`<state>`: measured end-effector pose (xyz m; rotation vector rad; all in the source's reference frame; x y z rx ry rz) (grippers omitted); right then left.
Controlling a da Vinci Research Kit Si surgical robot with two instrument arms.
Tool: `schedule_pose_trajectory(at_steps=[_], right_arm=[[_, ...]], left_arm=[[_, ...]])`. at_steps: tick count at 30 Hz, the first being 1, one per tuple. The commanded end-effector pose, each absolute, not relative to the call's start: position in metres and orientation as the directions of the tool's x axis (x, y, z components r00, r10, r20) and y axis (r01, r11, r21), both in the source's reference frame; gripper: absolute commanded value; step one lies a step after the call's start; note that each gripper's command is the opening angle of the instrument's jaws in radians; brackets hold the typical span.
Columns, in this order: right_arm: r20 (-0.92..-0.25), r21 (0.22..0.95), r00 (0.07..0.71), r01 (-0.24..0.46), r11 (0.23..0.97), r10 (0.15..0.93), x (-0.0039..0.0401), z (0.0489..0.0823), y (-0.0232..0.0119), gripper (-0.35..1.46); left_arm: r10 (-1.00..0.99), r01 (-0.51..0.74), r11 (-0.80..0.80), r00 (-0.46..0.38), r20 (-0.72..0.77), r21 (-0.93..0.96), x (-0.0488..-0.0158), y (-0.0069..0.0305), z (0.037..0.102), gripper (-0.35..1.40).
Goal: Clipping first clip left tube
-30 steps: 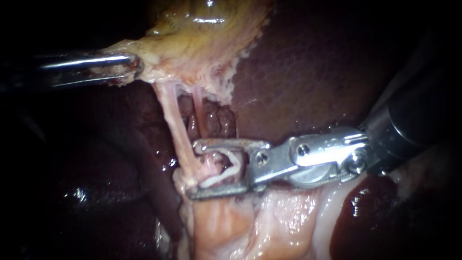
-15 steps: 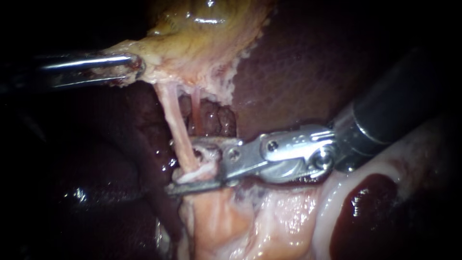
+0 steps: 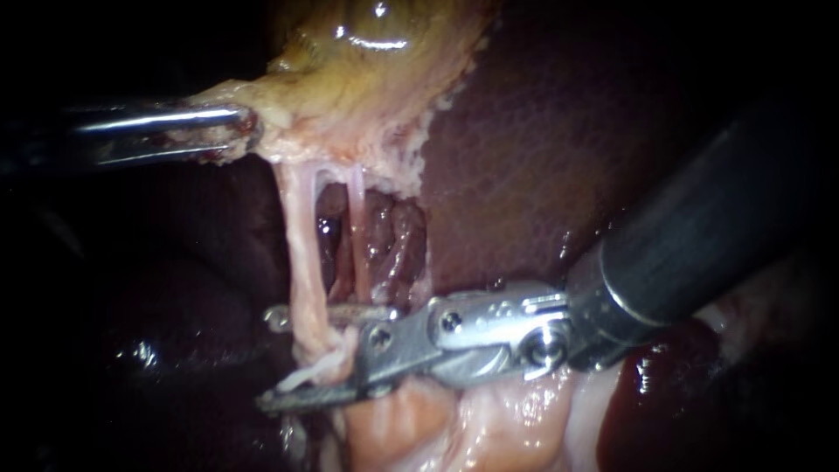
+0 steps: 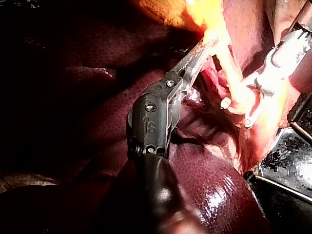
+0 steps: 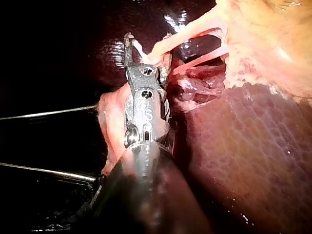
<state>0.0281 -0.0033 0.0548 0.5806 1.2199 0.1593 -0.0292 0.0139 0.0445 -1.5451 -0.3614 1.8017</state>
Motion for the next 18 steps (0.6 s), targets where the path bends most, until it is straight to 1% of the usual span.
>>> schedule_pose_trajectory(at_steps=[1, 7, 18], right_arm=[[-0.836, 0.503, 0.353, 0.188, 0.844, 0.420, 0.0282, 0.0546, -0.0034, 0.48], [-0.818, 0.532, 0.359, 0.175, 0.829, 0.449, 0.0282, 0.0545, -0.0034, 0.41], [-0.808, 0.546, 0.362, 0.168, 0.821, 0.464, 0.0281, 0.0551, -0.0031, 0.29]], left_arm=[[0.675, -0.338, -0.698, -0.018, -0.738, -0.631, -0.0292, 0.0139, 0.0445, -0.35], [0.675, -0.338, -0.698, -0.018, -0.738, -0.631, -0.0292, 0.0139, 0.0445, -0.35], [0.675, -0.339, -0.698, -0.018, -0.737, -0.631, -0.0292, 0.0139, 0.0444, -0.35]])
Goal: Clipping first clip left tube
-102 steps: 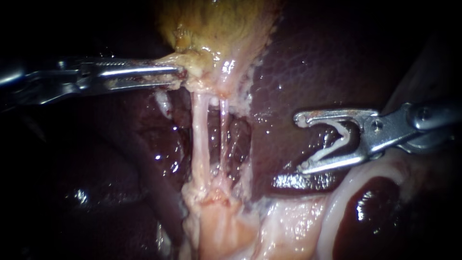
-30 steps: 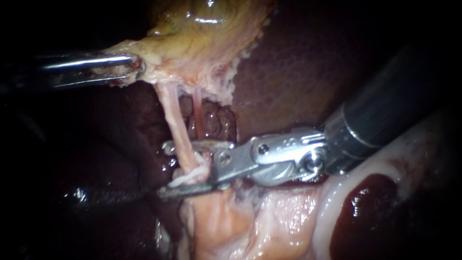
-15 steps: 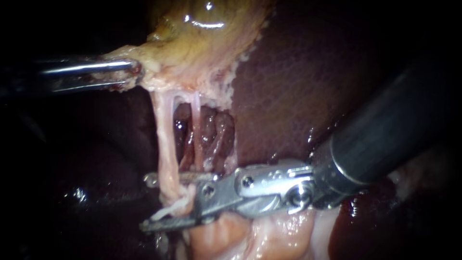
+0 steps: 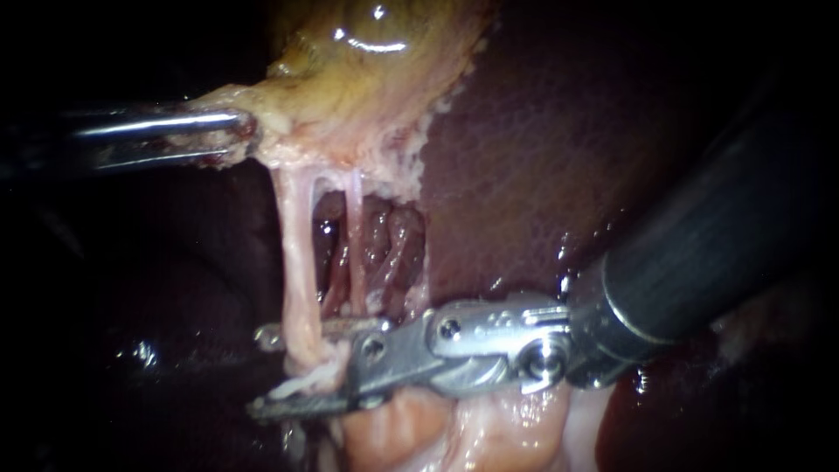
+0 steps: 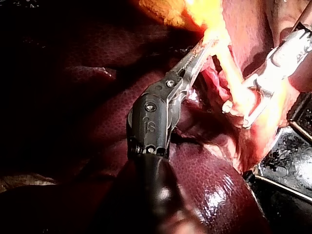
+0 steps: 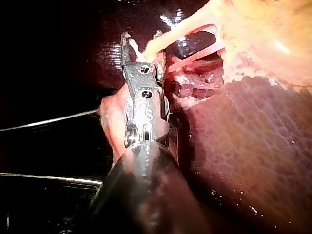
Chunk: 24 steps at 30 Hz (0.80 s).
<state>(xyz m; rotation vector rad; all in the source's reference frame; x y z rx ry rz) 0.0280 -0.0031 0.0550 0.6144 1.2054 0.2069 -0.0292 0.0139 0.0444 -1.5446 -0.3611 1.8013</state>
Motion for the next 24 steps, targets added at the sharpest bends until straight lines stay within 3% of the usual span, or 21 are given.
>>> schedule_pose_trajectory(at_steps=[1, 24], right_arm=[[-0.808, 0.546, 0.362, 0.168, 0.821, 0.464, 0.0280, 0.0551, -0.0031, 0.28], [-0.809, 0.545, 0.362, 0.167, 0.822, 0.463, 0.0281, 0.0552, -0.0030, -0.24]], left_arm=[[0.675, -0.339, -0.698, -0.018, -0.737, -0.631, -0.0292, 0.0139, 0.0444, -0.35], [0.675, -0.338, -0.698, -0.018, -0.737, -0.631, -0.0293, 0.0140, 0.0444, -0.35]])
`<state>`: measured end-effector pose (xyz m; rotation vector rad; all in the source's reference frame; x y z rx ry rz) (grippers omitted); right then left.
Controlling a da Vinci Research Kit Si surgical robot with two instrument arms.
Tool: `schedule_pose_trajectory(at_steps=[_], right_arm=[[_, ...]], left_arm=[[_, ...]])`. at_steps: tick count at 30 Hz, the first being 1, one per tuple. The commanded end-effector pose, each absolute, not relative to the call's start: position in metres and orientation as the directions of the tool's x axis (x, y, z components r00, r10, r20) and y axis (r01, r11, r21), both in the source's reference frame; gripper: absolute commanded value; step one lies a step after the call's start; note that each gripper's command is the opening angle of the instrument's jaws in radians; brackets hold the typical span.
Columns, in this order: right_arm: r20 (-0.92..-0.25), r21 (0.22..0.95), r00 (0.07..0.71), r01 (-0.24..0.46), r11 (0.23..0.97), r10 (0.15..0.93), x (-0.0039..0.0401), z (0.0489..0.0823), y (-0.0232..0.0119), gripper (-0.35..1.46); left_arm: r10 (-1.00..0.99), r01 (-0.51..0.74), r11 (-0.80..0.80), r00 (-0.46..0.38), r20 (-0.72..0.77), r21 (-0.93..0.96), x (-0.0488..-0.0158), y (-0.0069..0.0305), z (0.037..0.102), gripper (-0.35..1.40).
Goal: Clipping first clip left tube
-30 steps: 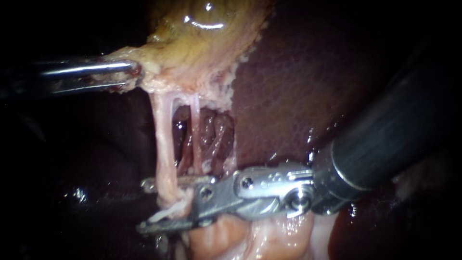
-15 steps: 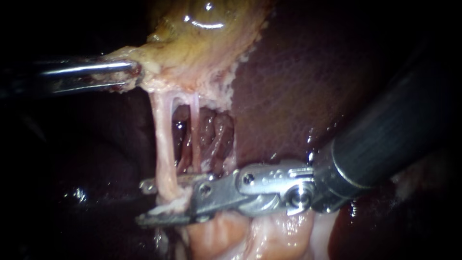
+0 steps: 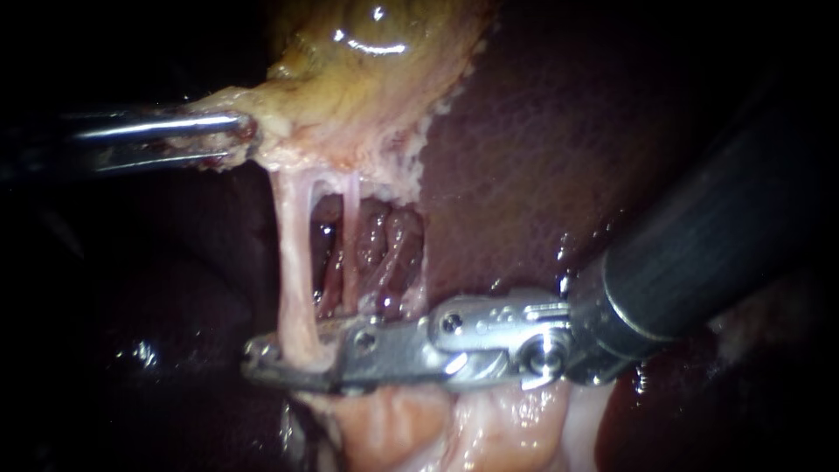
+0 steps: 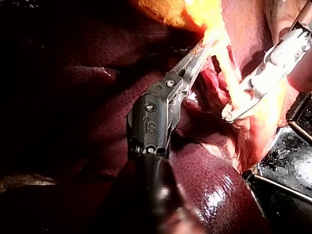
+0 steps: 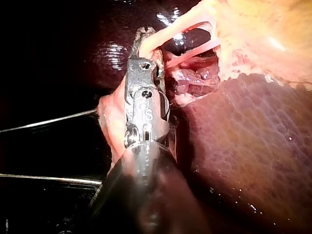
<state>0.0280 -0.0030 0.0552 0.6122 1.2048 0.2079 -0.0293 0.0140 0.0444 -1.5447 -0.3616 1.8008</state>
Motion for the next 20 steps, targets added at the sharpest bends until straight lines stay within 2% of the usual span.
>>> schedule_pose_trajectory(at_steps=[1, 3, 20], right_arm=[[-0.809, 0.545, 0.362, 0.167, 0.822, 0.463, 0.0281, 0.0552, -0.0030, -0.27], [-0.802, 0.556, 0.364, 0.168, 0.814, 0.473, 0.0281, 0.0552, -0.0030, -0.35], [-0.789, 0.568, 0.390, 0.168, 0.806, 0.475, 0.0280, 0.0552, -0.0029, -0.35]], left_arm=[[0.675, -0.338, -0.698, -0.018, -0.737, -0.631, -0.0293, 0.0140, 0.0444, -0.35], [0.676, -0.338, -0.698, -0.018, -0.737, -0.631, -0.0293, 0.0140, 0.0444, -0.35], [0.676, -0.338, -0.697, -0.017, -0.737, -0.632, -0.0293, 0.0142, 0.0444, -0.35]])
